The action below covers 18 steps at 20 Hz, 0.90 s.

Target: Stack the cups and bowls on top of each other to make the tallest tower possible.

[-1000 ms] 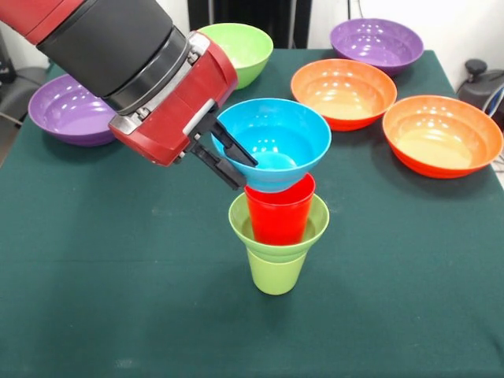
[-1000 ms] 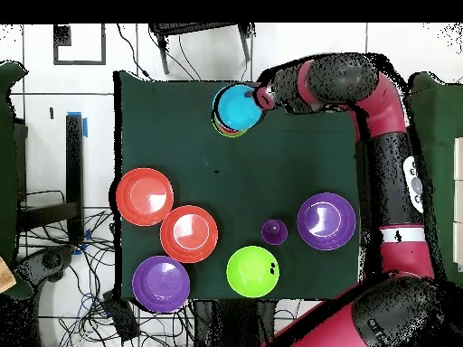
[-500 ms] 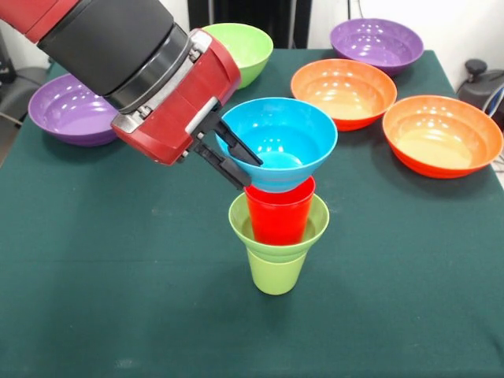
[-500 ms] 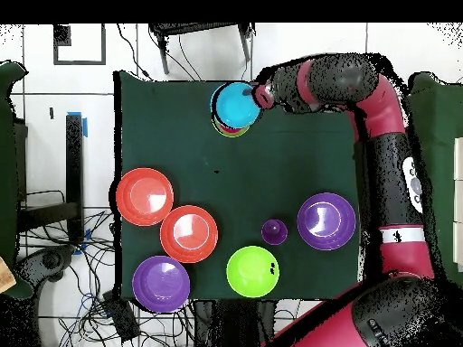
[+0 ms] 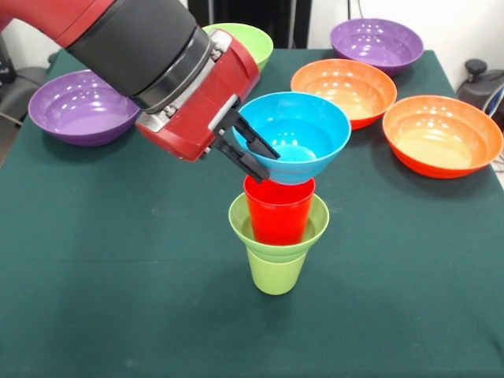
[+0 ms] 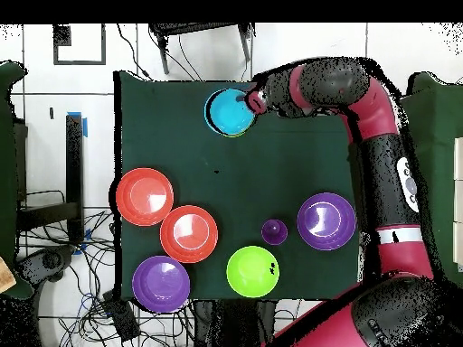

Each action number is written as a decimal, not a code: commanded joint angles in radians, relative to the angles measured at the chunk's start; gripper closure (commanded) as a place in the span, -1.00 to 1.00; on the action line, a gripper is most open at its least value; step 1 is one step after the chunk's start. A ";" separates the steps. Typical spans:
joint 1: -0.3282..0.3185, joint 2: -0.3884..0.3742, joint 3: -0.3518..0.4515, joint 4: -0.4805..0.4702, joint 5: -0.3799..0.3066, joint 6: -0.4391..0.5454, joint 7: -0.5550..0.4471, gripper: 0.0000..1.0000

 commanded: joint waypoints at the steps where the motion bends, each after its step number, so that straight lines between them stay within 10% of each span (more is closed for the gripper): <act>1: 0.027 0.000 -0.096 0.070 0.009 -0.063 0.099 1.00; 18: 0.049 0.034 -0.095 -0.003 0.010 -0.010 0.044 1.00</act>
